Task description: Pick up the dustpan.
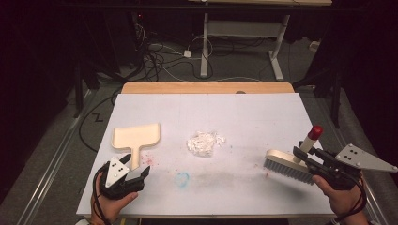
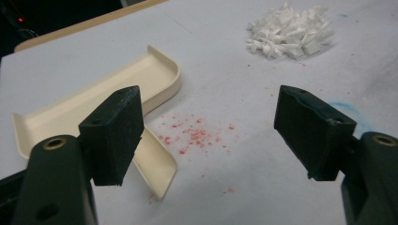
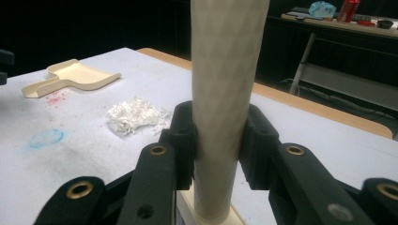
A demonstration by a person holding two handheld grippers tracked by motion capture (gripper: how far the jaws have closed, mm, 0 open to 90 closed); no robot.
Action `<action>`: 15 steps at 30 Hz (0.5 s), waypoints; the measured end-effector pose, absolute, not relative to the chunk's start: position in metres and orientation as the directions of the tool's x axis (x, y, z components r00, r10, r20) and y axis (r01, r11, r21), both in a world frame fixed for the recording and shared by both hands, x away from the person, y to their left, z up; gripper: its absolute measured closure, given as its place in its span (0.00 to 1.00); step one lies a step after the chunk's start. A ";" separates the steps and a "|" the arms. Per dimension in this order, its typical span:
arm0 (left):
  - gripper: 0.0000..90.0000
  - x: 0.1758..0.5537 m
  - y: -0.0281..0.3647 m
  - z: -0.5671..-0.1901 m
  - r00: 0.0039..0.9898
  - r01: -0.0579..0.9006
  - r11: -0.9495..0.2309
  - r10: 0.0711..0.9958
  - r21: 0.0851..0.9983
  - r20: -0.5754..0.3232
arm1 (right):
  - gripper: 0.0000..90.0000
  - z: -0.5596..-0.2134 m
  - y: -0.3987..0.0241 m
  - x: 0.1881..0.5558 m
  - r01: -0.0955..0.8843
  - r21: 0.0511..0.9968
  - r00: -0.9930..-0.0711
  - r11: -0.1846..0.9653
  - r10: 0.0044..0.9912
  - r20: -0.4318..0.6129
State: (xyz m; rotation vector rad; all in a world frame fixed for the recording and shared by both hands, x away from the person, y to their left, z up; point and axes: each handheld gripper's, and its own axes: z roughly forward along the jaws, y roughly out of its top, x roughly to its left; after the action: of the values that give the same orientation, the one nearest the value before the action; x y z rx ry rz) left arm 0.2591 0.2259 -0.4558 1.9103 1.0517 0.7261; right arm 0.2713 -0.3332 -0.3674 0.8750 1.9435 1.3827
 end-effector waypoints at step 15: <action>0.26 0.264 0.221 -0.464 0.440 0.532 -0.316 0.896 0.786 0.062 | 0.79 -0.367 -0.331 0.274 0.159 0.954 -0.610 0.255 0.785 -0.108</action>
State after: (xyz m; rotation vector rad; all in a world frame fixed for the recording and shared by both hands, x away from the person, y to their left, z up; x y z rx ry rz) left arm 0.2635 0.2210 -0.4641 1.9880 1.1976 0.6585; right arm 0.2744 -0.3312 -0.3666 0.8551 1.9421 1.3742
